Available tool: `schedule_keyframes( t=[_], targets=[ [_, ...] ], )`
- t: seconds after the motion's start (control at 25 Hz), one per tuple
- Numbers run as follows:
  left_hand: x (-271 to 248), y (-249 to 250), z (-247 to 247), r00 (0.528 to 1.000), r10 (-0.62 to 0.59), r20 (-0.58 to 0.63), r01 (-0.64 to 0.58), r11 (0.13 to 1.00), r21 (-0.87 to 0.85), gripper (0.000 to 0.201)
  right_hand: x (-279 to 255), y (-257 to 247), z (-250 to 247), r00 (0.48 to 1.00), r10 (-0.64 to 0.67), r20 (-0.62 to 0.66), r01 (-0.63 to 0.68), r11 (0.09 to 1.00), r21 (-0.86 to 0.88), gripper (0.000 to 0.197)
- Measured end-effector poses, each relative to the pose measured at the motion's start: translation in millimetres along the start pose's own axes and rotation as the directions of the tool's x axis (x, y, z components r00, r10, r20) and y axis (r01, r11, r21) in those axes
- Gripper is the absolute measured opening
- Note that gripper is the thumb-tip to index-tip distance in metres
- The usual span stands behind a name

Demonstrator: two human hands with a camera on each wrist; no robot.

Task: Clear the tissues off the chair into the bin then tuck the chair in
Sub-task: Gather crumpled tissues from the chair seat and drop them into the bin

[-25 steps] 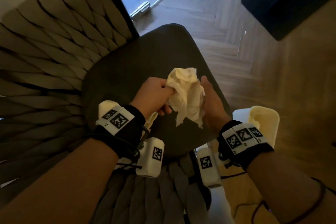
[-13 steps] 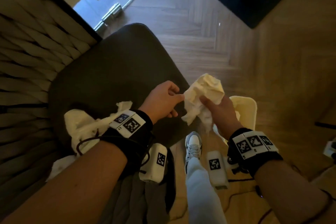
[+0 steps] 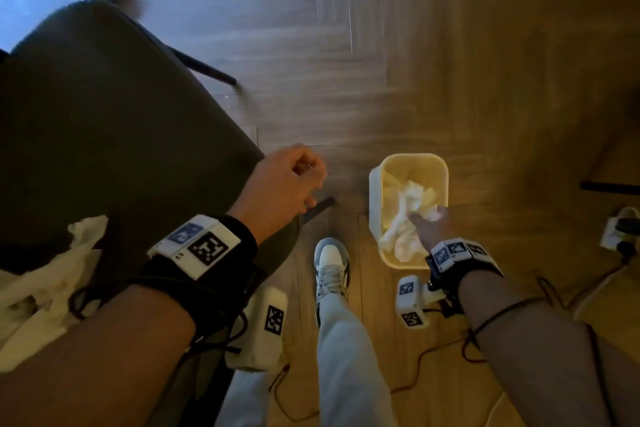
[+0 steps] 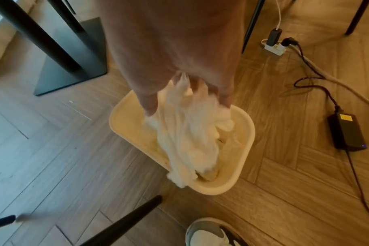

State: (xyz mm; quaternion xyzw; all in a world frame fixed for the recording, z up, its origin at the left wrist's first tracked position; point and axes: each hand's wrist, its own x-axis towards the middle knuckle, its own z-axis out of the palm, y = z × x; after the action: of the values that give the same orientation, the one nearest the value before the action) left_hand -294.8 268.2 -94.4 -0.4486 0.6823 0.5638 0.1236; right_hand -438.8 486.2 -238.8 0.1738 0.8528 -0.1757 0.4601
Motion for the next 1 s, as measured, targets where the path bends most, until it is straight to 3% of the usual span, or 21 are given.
schedule_keyframes(
  t=[0.12,0.2,0.32,0.44,0.52,0.64,0.72,0.8,0.92,1.0],
  targets=[
    [-11,-9,-4,0.999,-0.012,-0.033,0.012,1.000,0.024,0.012,-13,-2,-1,0.996,-0.090,-0.026,0.088,0.994,-0.069,0.074],
    [-28,-13,-13,0.999,-0.021,-0.028,0.023,0.999,0.047,0.011,-48,-23,0,0.957,-0.286,-0.056,0.282,0.957,-0.075,0.056],
    [-57,-18,-37,0.997,-0.057,-0.056,0.058,0.998,0.028,0.009,-120,-64,16,0.812,-0.582,0.048,0.584,0.810,-0.051,0.030],
    [-92,-35,-82,0.982,-0.109,-0.156,0.114,0.993,0.022,0.007,-204,-110,49,0.618,-0.722,0.311,0.770,0.635,-0.055,0.016],
    [-115,-61,-116,0.962,-0.121,-0.244,0.139,0.989,0.056,0.008,-252,-133,77,0.493,-0.714,0.497,0.853,0.510,-0.114,0.013],
    [-148,-114,-166,0.903,-0.134,-0.409,0.187,0.978,0.093,0.013,-296,-154,123,0.388,-0.589,0.709,0.915,0.336,-0.222,0.018],
    [-168,-157,-203,0.807,-0.187,-0.559,0.314,0.939,0.139,0.028,-320,-162,156,0.339,-0.517,0.786,0.940,0.219,-0.262,0.023],
    [-180,-201,-236,0.731,-0.297,-0.614,0.481,0.863,0.156,0.056,-339,-167,185,0.310,-0.495,0.812,0.950,0.121,-0.289,0.025],
    [-182,-252,-257,0.752,-0.518,-0.409,0.635,0.735,0.236,0.108,-356,-164,219,0.273,-0.515,0.812,0.951,0.015,-0.310,0.031],
    [-172,-267,-251,0.804,-0.475,-0.358,0.579,0.764,0.284,0.121,-362,-158,234,0.255,-0.532,0.808,0.940,-0.058,-0.335,0.039]
  ],
)
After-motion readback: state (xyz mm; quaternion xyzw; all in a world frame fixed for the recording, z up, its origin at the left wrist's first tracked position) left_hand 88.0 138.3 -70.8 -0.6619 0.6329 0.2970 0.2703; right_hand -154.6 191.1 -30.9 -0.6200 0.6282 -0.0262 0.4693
